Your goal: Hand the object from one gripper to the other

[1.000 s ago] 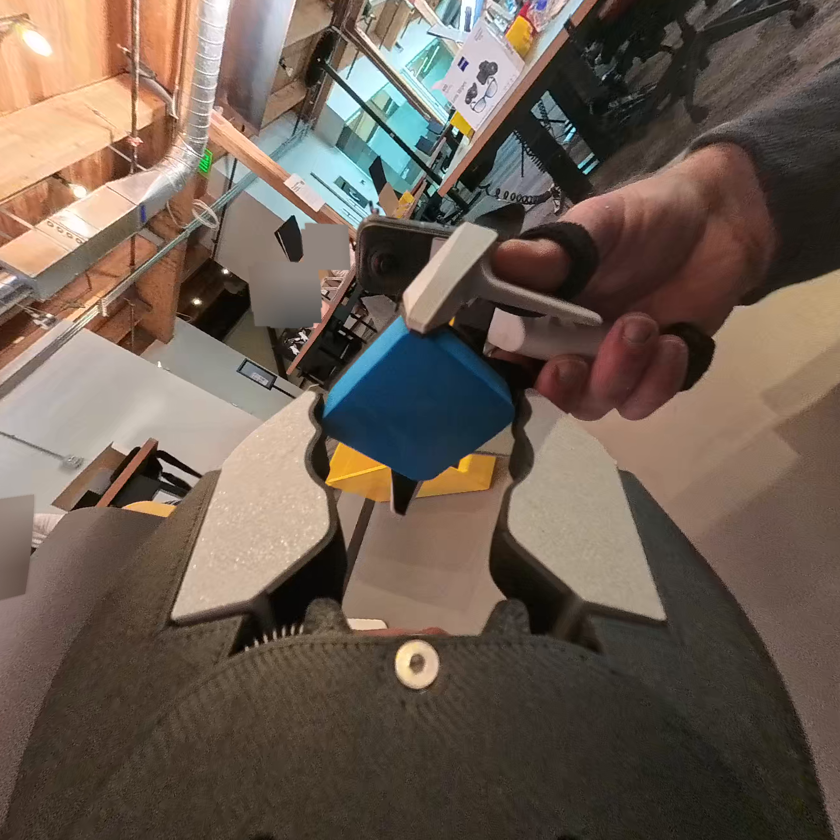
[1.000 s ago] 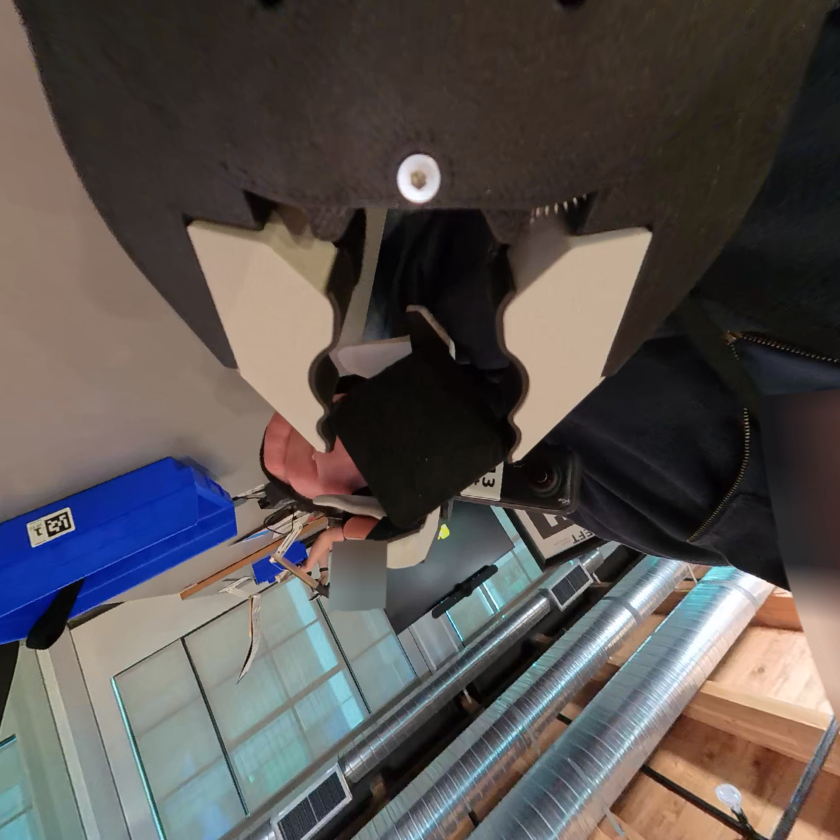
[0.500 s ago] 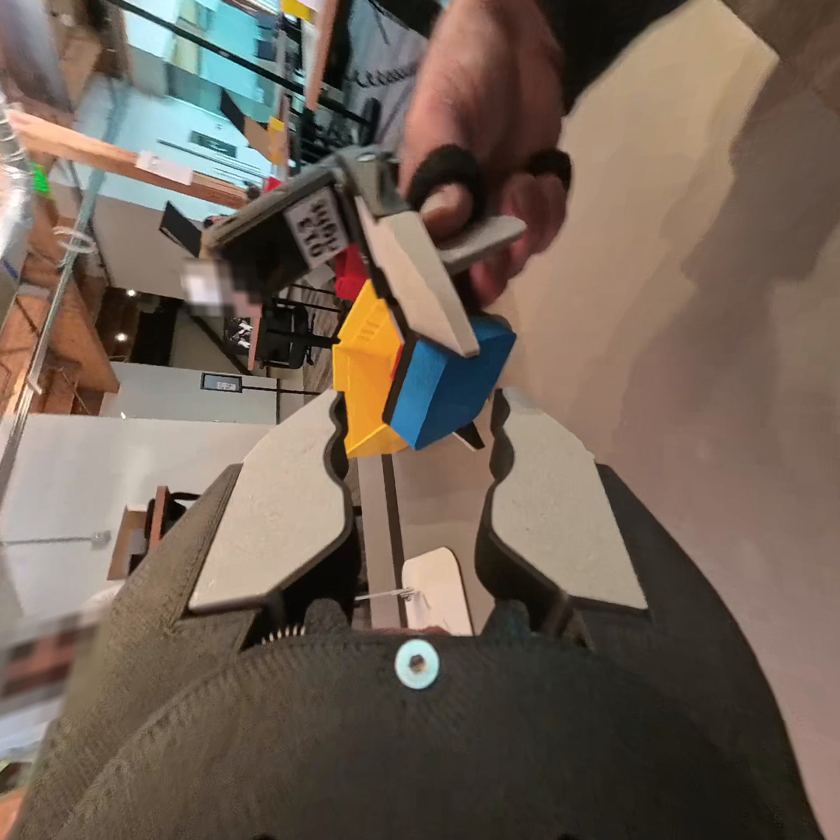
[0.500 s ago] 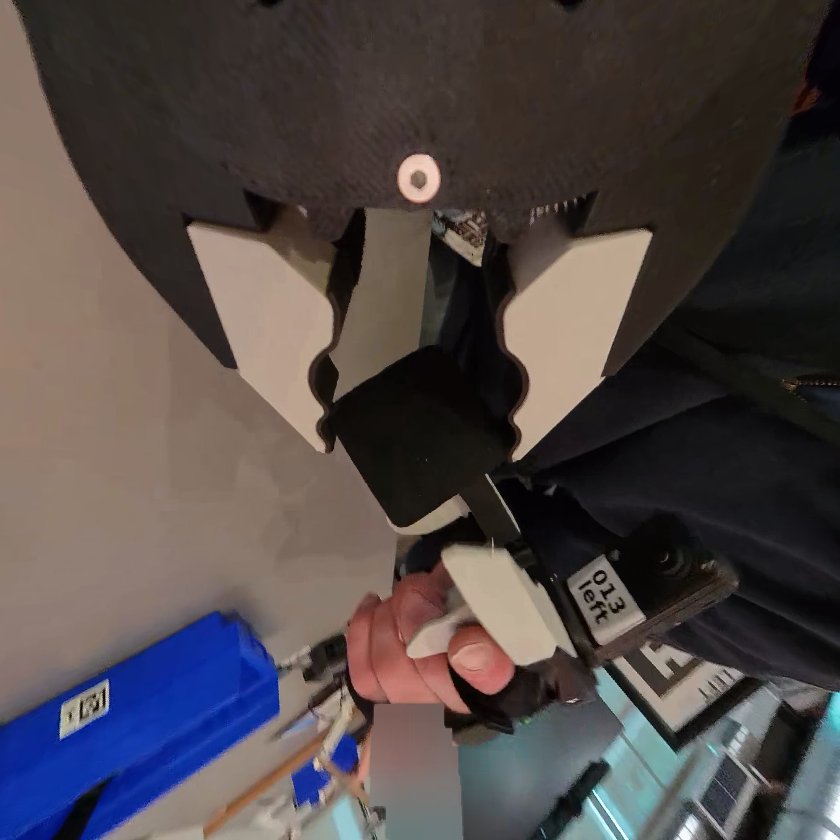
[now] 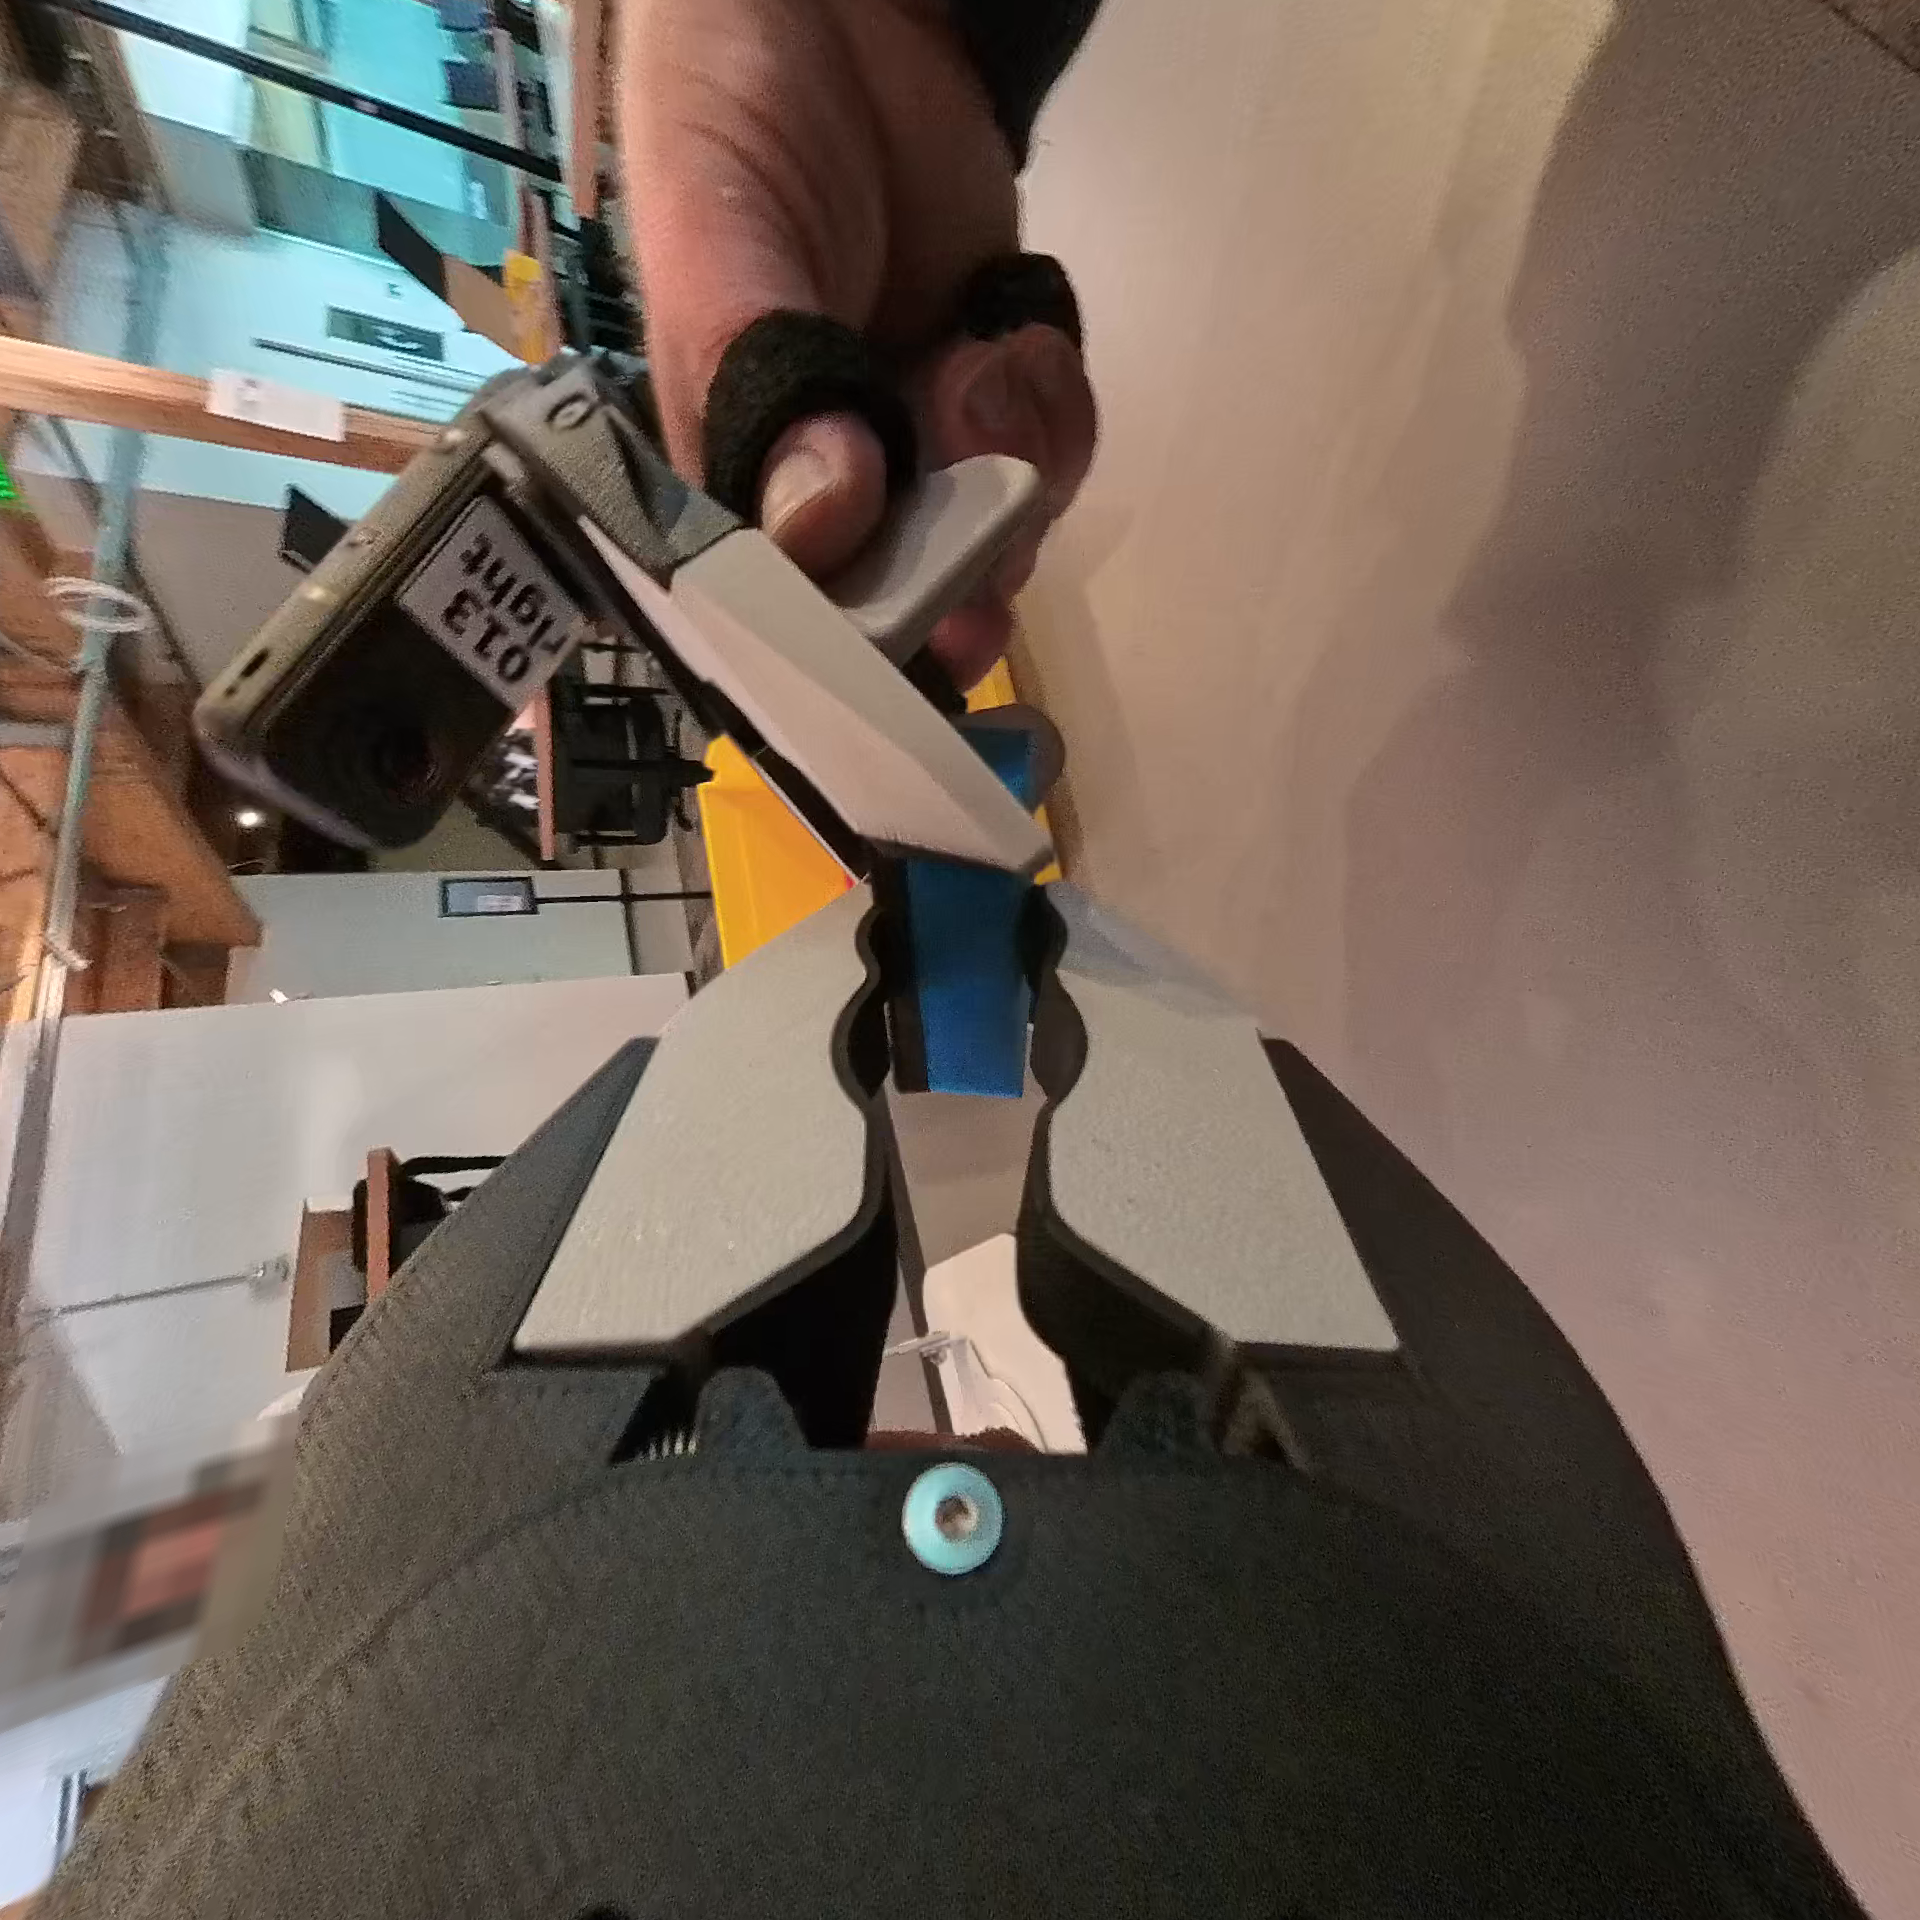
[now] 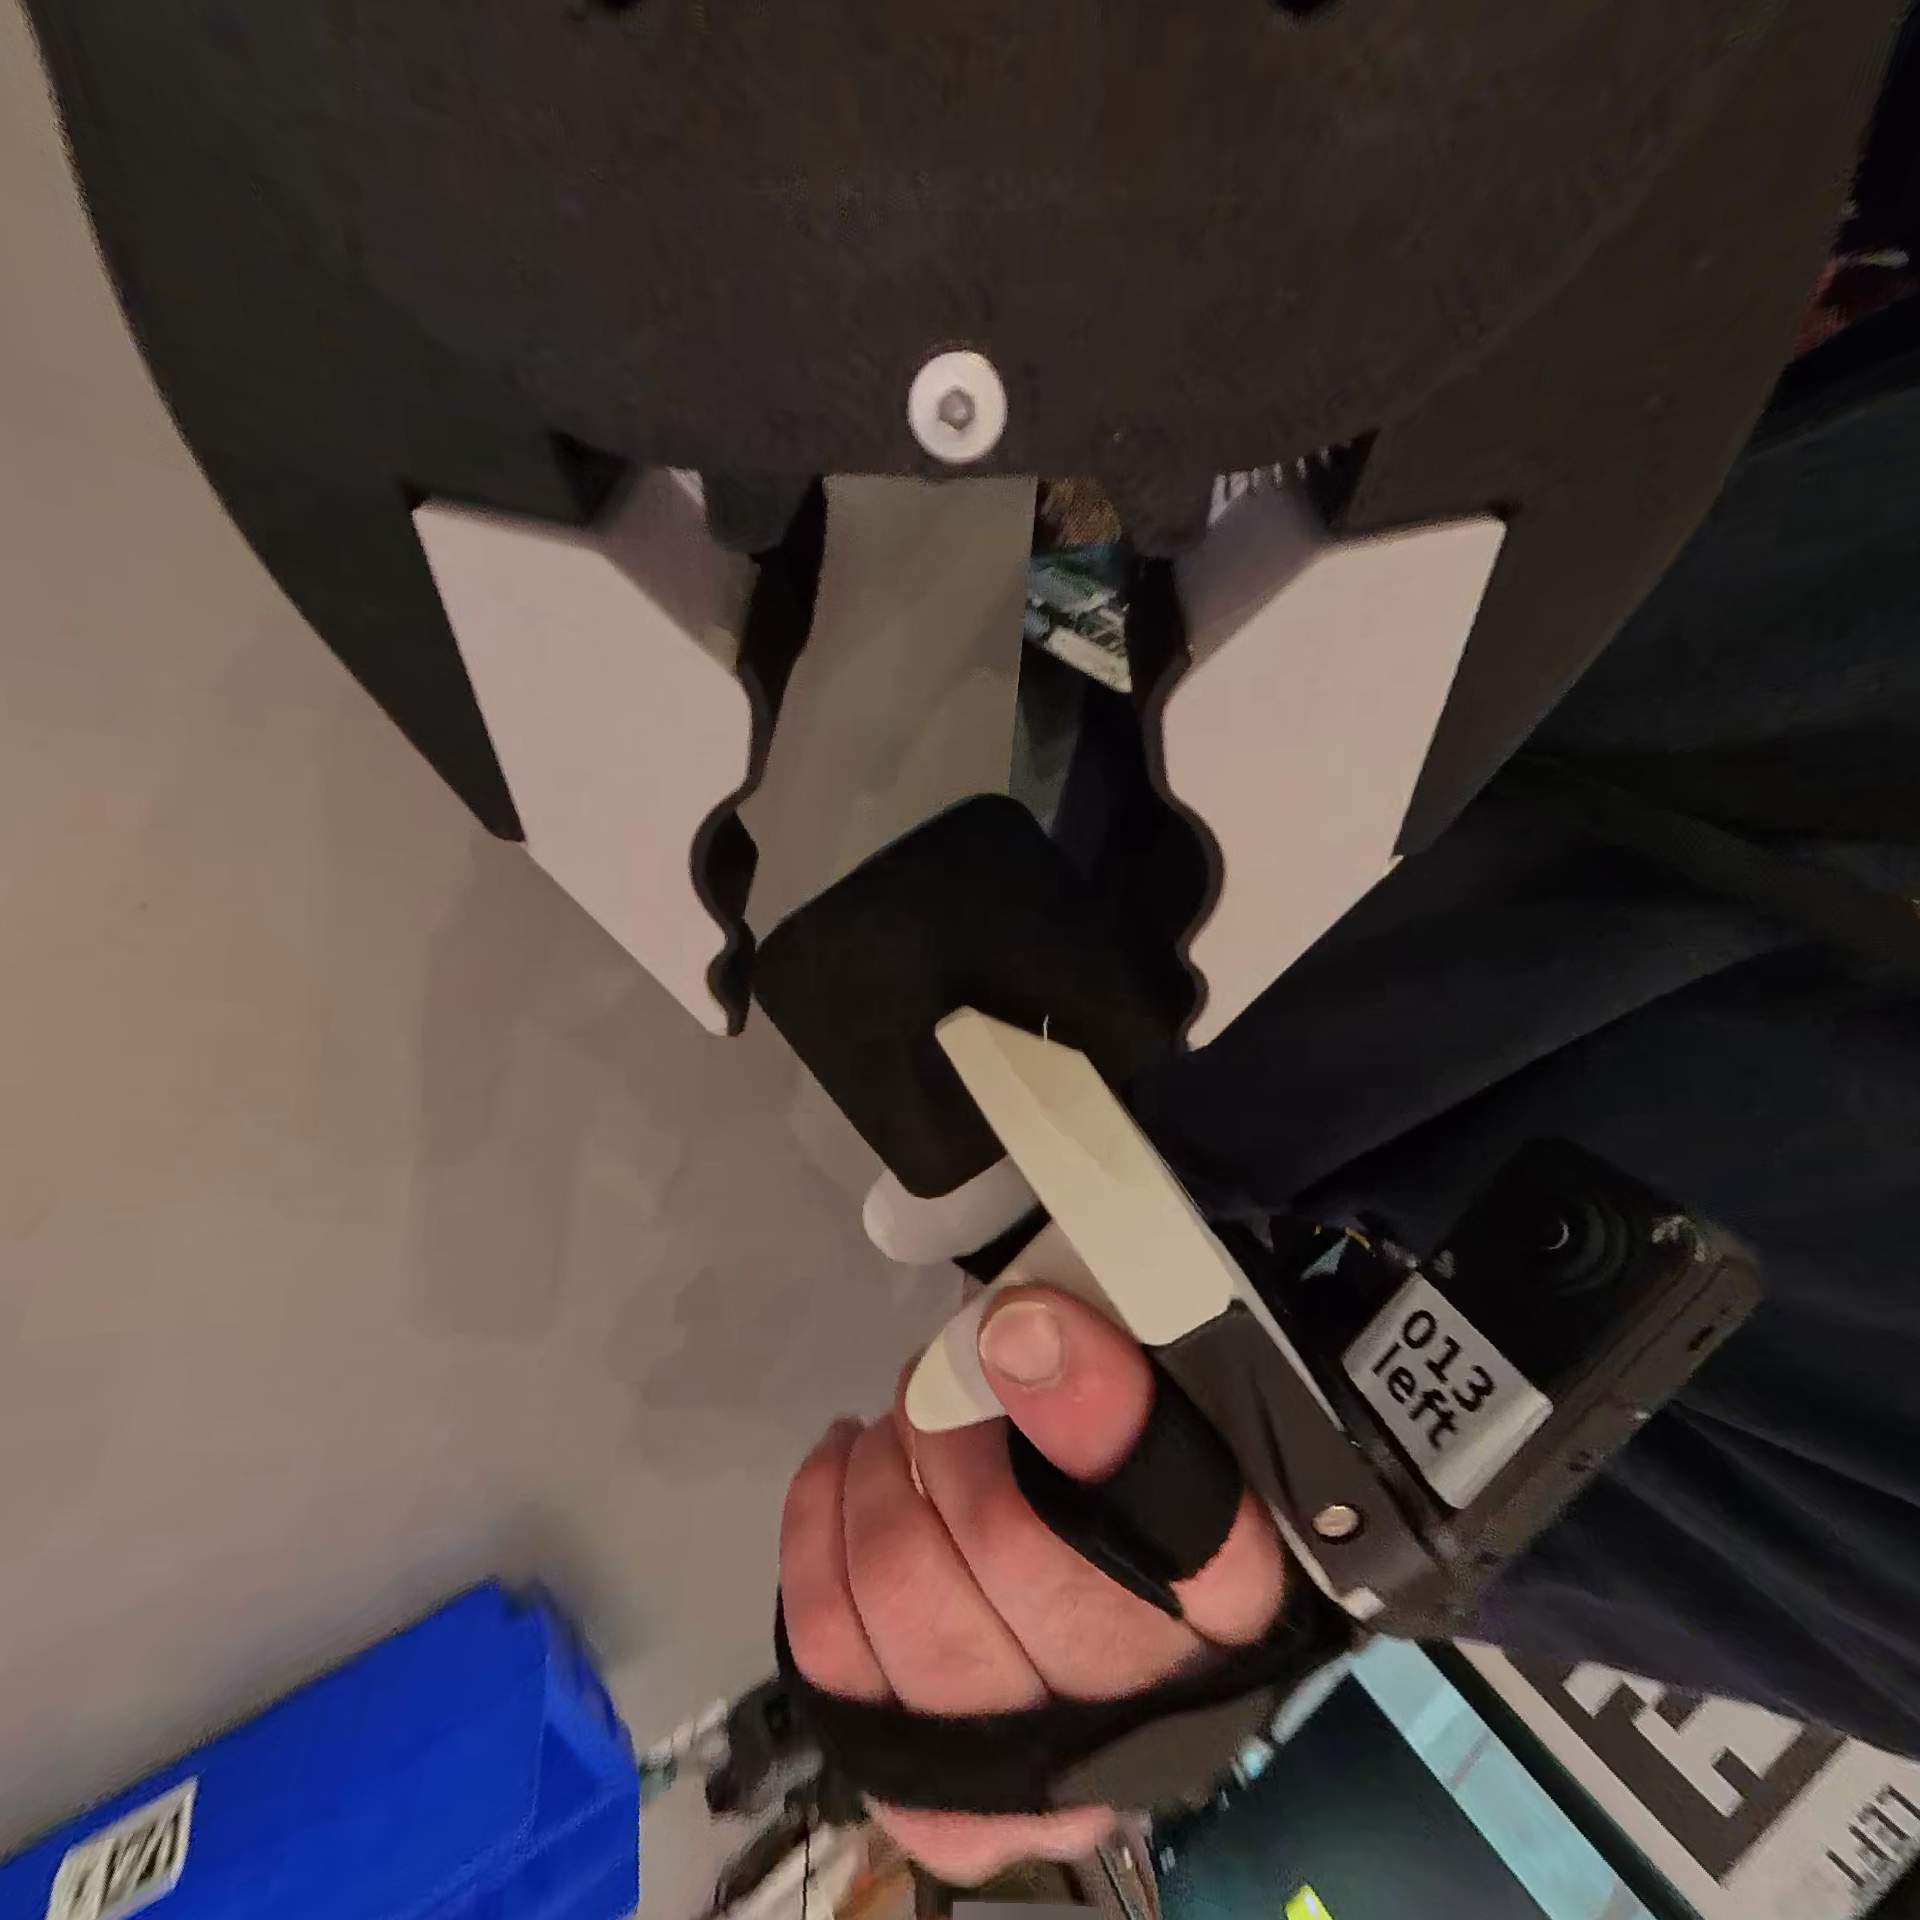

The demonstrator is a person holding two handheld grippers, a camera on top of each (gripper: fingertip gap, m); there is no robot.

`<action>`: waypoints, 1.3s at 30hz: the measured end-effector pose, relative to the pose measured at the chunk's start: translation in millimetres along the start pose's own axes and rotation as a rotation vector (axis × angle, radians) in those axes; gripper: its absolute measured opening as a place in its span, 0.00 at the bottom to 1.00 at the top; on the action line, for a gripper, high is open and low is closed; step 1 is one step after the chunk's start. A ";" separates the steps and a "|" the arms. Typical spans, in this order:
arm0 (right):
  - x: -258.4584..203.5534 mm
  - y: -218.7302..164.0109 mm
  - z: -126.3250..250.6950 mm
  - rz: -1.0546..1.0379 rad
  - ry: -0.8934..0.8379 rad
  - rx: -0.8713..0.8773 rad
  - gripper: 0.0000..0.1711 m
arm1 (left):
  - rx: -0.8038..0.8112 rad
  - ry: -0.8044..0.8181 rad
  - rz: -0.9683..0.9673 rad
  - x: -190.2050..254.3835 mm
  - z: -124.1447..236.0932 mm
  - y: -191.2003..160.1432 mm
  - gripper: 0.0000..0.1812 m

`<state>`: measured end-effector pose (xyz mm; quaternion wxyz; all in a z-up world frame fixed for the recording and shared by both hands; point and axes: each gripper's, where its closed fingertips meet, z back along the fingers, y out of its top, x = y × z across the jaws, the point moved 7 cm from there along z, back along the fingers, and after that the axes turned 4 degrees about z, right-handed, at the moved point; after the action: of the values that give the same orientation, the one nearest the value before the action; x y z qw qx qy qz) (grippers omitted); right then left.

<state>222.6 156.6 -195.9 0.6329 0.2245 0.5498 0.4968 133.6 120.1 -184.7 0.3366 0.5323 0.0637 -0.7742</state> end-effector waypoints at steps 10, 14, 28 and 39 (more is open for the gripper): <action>-17.3 7.2 36.6 0.206 -0.189 0.374 0.49 | 0.183 0.088 0.425 -19.6 15.5 -8.8 0.13; -21.1 2.0 37.0 0.264 -0.295 0.367 0.46 | 0.253 0.042 0.649 -25.4 17.5 -12.9 0.12; -26.8 4.4 30.8 0.337 -0.293 0.525 0.19 | 0.646 -0.166 1.280 -29.4 10.3 -20.6 0.12; -26.3 5.9 35.0 0.378 -0.346 0.292 0.10 | 0.610 -0.157 1.287 -23.8 8.1 -27.8 0.18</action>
<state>255.2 145.2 -168.3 0.5746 0.4929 0.4478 0.4758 115.9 148.4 -167.9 0.5662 0.4772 -0.5068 -0.4413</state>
